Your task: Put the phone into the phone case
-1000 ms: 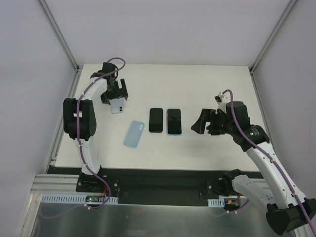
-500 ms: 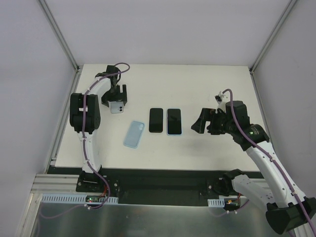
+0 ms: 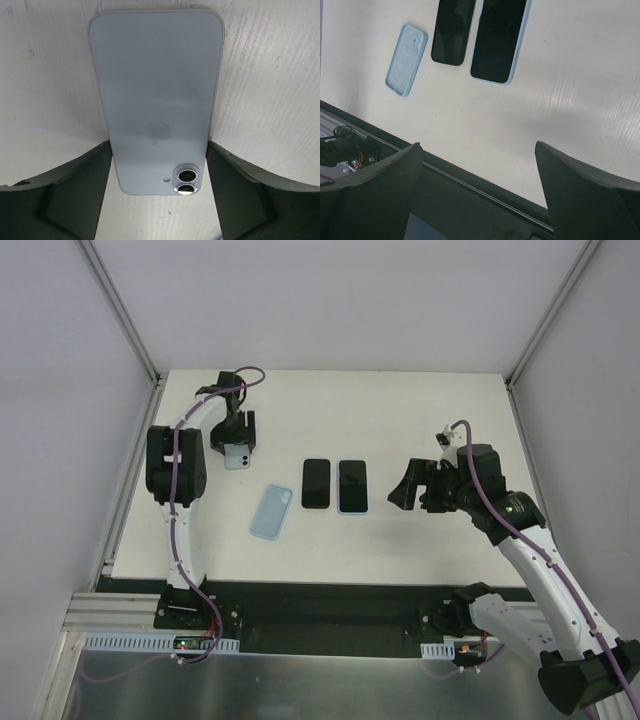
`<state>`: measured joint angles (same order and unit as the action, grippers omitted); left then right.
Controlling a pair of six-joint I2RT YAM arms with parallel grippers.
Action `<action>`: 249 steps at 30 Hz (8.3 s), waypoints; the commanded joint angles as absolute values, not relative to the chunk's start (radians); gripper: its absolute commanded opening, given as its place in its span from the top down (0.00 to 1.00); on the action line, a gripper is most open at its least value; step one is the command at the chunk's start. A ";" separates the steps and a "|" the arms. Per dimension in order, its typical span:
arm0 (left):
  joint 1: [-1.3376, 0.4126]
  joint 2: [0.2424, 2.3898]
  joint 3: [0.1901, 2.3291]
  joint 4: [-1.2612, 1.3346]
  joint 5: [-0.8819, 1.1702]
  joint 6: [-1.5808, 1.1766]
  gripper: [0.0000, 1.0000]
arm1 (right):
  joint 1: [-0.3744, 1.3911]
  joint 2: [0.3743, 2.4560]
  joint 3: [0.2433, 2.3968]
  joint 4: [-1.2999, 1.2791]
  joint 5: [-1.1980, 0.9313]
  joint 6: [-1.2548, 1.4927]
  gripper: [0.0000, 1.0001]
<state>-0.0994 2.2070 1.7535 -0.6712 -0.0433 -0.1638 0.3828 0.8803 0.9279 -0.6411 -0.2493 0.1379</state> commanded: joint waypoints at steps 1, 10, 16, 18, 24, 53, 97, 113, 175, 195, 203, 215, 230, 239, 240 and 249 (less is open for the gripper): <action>-0.112 2.235 1.770 -0.696 -0.028 -0.156 0.29 | 0.383 0.880 0.950 -0.632 -0.236 0.149 0.04; -0.120 2.211 1.740 -0.706 -0.041 -0.167 0.53 | 0.382 0.899 0.914 -0.580 -0.267 0.183 0.04; -0.120 2.111 1.684 -0.698 0.012 -0.175 0.56 | 0.384 0.946 0.916 -0.490 -0.321 0.222 0.04; -0.121 2.065 1.652 -0.675 0.061 -0.176 0.58 | 0.385 1.000 0.928 -0.460 -0.337 0.253 0.04; -0.141 1.933 1.517 -0.594 0.126 -0.160 0.64 | 0.402 1.214 1.003 -0.321 -0.345 0.308 0.04; -0.222 1.695 1.201 -0.443 0.164 -0.195 0.71 | 0.569 2.060 1.579 -0.169 -0.618 0.463 0.14; -0.224 1.911 1.325 -0.520 0.113 -0.229 0.10 | 0.549 1.815 1.447 -0.285 -0.509 0.341 0.12; -0.222 1.957 1.336 -0.532 0.109 -0.189 0.19 | 0.537 1.818 1.447 -0.288 -0.512 0.339 0.12; -0.400 1.514 1.149 -0.431 0.314 -0.020 1.00 | 0.580 2.079 1.637 -0.179 -0.775 0.503 0.43; -0.419 1.439 1.088 -0.379 0.307 -0.040 0.81 | 0.611 2.065 1.595 -0.100 -0.816 0.523 0.99; -0.419 1.382 1.059 -0.383 0.302 -0.075 0.07 | 0.580 2.025 1.585 -0.041 -0.837 0.532 0.98; -0.381 1.201 1.052 -0.431 0.245 -0.173 0.01 | 0.552 1.947 1.626 -0.031 -0.858 0.513 0.99; 0.225 1.333 1.055 -0.515 0.569 -0.514 0.01 | 0.722 1.655 1.535 -0.255 -0.318 -0.319 0.99; 0.256 1.425 0.983 -0.489 0.666 -0.514 0.10 | 1.086 1.496 1.264 -0.016 0.020 -0.919 0.99; 0.252 1.430 0.979 -0.486 0.675 -0.487 0.13 | 1.104 1.474 1.215 -0.005 0.043 -0.943 0.98; 0.155 1.497 0.939 -0.463 0.667 -0.459 0.26 | 1.279 1.454 0.943 0.363 0.161 -1.377 0.98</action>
